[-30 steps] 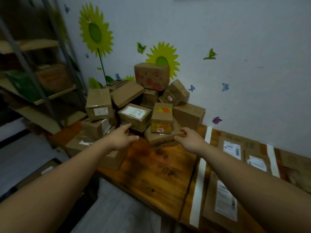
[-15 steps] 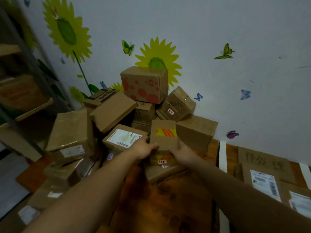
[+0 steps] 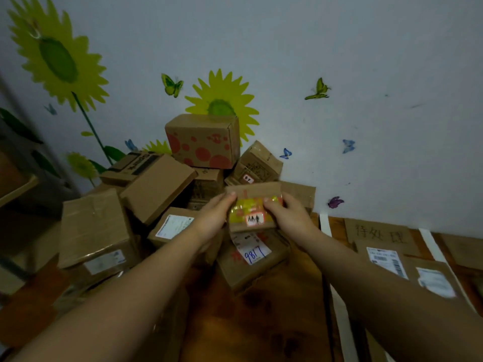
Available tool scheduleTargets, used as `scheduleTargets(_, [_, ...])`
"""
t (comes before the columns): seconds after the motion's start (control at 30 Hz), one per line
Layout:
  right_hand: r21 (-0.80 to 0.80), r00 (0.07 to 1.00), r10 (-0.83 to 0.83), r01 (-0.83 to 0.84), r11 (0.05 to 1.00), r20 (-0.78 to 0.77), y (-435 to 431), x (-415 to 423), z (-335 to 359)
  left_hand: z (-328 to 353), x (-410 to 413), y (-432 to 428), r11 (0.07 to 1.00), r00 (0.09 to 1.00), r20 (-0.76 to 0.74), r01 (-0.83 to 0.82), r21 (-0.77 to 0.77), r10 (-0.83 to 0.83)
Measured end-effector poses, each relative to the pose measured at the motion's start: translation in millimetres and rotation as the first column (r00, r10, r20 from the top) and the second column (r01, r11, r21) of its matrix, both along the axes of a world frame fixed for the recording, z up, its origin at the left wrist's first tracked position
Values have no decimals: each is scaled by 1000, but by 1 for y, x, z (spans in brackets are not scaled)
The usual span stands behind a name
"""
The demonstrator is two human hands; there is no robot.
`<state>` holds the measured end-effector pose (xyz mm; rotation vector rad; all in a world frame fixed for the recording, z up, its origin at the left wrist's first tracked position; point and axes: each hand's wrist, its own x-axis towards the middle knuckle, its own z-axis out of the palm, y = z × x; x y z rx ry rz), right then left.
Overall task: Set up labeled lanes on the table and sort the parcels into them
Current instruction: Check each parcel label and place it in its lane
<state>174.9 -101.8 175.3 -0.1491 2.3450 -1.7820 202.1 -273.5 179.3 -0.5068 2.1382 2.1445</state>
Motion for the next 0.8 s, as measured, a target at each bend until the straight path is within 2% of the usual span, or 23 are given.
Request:
scheduleTargets(0.13, [-17, 980, -105, 103, 994, -168, -11, 40, 27, 18, 31, -9, 998, 988, -153, 4, -64, -14])
scheduleTargets(0.3, [-68, 972, -99, 87, 994, -215, -20, 102, 43, 38, 74, -22, 996, 978, -208, -27, -86, 8])
scheduleTargets(0.4, [-100, 964, -97, 74, 992, -247, -24, 133, 43, 42, 105, -28, 995, 978, -198, 56, -79, -71])
scheduleTargets(0.5, [-84, 955, -151, 133, 987, -256, -23, 156, 42, 45, 134, -31, 984, 960, -219, 160, -78, -173])
scheduleTargets(0.57, [-48, 945, -208, 202, 978, -252, -20, 169, 43, 48, 148, -28, 966, 940, -253, 192, -171, -231])
scheduleTargets(0.63, [-18, 935, -244, 248, 969, -259, -14, 181, 49, 54, 158, -23, 952, 925, -293, 168, -255, -242])
scheduleTargets(0.8, [-128, 939, -181, 148, 981, -294, 14, 202, 76, 71, 173, 3, 969, 923, -354, 72, -236, -155])
